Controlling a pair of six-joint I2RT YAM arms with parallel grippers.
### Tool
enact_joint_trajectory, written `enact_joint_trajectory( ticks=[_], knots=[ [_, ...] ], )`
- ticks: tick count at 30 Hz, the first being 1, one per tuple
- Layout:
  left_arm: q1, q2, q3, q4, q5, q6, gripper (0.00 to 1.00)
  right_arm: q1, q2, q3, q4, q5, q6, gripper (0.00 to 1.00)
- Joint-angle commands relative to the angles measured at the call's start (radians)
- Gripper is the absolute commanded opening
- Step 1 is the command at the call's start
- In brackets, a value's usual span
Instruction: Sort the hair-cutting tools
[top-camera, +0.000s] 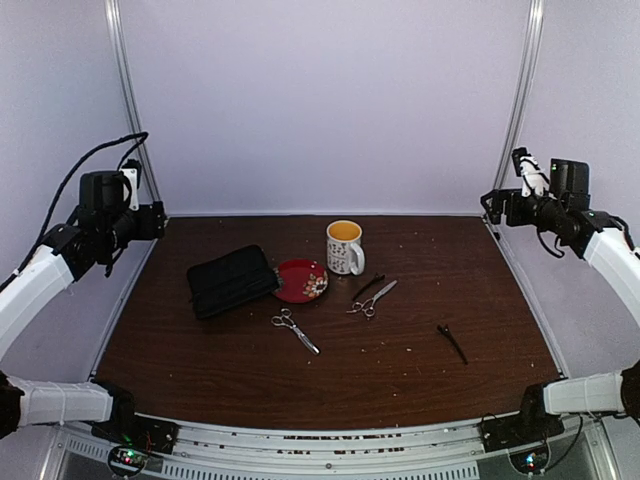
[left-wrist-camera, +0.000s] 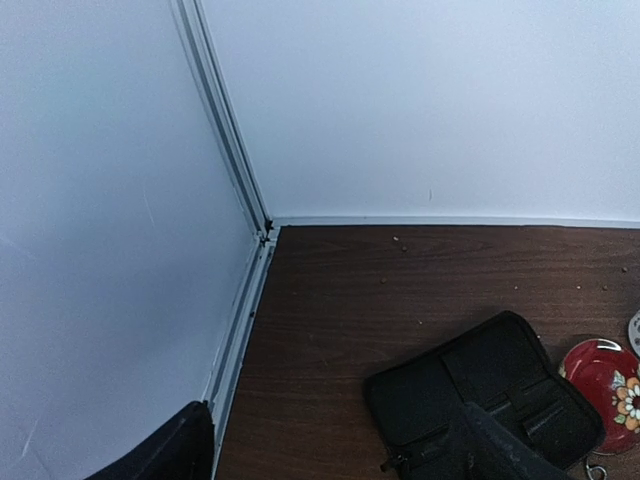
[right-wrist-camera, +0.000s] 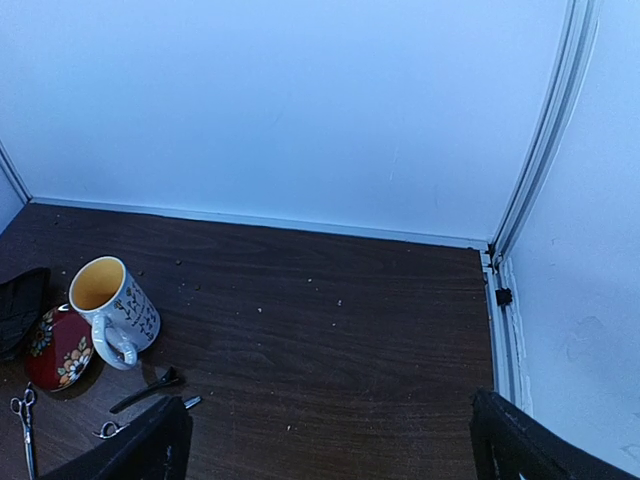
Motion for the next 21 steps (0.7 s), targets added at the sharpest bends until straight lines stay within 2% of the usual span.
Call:
enact_joint_trajectory(
  ticks=[1, 6, 8, 10, 14, 16, 21],
  knots=[
    [0.065, 0.022, -0.024, 0.115, 0.136, 0.043, 0.8, 0.018, 0.028, -0.04, 0.115, 0.05, 0.018, 1.0],
    [0.099, 0.069, -0.025, 0.148, 0.33, 0.098, 0.77, 0.028, 0.052, -0.077, 0.139, -0.068, -0.054, 1.0],
    [0.081, 0.098, -0.011, 0.134, 0.373, 0.133, 0.86, 0.031, 0.058, -0.089, 0.138, -0.132, -0.096, 0.99],
    [0.054, 0.135, 0.007, 0.112, 0.405, 0.173, 0.91, 0.034, 0.065, -0.097, 0.14, -0.185, -0.114, 0.99],
    [-0.007, 0.213, 0.027, 0.078, 0.465, 0.223, 0.94, 0.039, 0.071, -0.112, 0.15, -0.282, -0.144, 0.97],
    [-0.053, 0.255, 0.046, 0.046, 0.483, 0.25, 0.92, 0.042, 0.071, -0.119, 0.155, -0.317, -0.154, 0.95],
    [-0.197, 0.413, 0.127, -0.096, 0.449, 0.327, 0.76, 0.045, 0.076, -0.137, 0.174, -0.385, -0.173, 0.93]
  ],
)
